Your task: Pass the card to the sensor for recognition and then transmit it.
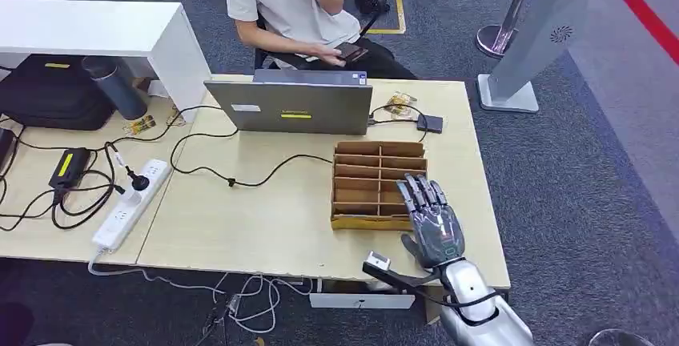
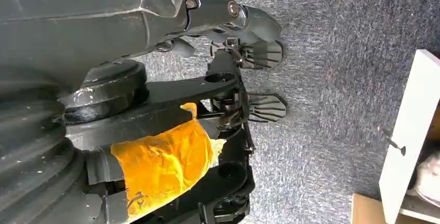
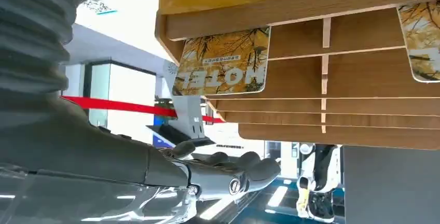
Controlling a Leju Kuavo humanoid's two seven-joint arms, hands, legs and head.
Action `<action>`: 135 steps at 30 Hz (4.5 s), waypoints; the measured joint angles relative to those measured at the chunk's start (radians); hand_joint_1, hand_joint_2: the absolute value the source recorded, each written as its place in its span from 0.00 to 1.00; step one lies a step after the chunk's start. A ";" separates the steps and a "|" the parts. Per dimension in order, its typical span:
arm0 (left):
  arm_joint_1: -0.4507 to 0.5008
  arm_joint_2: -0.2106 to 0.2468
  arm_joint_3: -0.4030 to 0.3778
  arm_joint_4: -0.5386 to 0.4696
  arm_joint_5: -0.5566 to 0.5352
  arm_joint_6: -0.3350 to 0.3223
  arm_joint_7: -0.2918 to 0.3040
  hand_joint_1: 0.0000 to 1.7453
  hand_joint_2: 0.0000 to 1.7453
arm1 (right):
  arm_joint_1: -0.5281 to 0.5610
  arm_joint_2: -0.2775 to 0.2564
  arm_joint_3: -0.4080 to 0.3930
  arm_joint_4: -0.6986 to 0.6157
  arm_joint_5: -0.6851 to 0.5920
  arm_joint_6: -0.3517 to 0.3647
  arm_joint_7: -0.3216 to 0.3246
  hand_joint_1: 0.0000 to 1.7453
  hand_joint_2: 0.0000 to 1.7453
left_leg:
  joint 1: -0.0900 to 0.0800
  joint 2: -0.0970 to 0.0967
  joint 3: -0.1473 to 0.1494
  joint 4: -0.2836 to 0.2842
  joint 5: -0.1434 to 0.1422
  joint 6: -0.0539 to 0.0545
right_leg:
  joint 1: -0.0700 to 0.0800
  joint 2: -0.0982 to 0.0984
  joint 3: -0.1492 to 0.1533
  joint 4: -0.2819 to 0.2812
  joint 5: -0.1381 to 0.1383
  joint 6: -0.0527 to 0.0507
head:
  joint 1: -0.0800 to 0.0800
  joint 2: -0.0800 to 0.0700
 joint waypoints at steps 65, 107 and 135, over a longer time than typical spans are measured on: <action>0.000 0.016 -0.015 0.000 0.012 -0.018 0.023 0.00 1.00 | -0.102 -0.011 -0.027 -0.194 -0.213 0.123 -0.105 1.00 1.00 | 0.000 0.000 0.000 0.000 0.000 0.000 | 0.000 0.000 0.000 0.000 0.000 0.000 | 0.000 0.000; -0.053 -0.070 -0.109 0.001 -0.103 -0.032 0.071 0.00 1.00 | -0.604 0.208 -0.162 0.266 0.227 -0.063 0.203 0.00 1.00 | 0.000 0.000 -0.001 0.000 0.001 0.000 | 0.000 0.001 -0.002 0.000 0.001 0.000 | 0.000 0.000; -0.039 -0.029 -0.106 0.001 -0.064 -0.045 0.092 0.00 1.00 | -0.505 -0.514 0.008 0.743 0.197 0.038 0.668 0.00 1.00 | -0.001 -0.011 -0.005 0.004 -0.004 0.008 | 0.000 -0.011 0.002 -0.005 -0.002 0.005 | 0.000 0.000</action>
